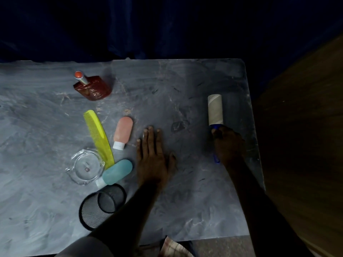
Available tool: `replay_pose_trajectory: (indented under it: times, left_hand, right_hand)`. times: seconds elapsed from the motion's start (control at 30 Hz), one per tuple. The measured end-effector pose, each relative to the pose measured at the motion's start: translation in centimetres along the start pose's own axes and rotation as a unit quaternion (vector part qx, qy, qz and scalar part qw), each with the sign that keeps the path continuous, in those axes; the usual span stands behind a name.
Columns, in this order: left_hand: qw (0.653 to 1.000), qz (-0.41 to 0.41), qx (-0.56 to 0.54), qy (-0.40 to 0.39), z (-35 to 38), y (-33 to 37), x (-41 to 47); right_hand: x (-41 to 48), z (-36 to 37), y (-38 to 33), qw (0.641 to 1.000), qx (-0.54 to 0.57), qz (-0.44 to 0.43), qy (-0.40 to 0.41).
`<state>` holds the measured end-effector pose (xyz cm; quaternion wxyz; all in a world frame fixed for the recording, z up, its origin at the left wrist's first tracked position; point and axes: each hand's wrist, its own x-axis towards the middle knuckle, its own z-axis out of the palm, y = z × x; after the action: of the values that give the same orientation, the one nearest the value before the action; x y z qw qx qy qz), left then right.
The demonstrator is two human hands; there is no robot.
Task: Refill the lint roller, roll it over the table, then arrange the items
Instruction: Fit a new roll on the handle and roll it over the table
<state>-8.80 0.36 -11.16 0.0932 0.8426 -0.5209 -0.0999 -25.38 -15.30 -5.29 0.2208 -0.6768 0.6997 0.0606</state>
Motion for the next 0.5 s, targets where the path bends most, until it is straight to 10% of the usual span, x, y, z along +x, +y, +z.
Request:
replay_pose_trajectory:
  times: [0.5]
  left_hand:
    - [1.000, 0.002, 0.011, 0.010, -0.1, 0.2, -0.1]
  right_hand:
    - [-0.5, -2.1, 5.1, 0.992, 0.072, 0.108, 0.006]
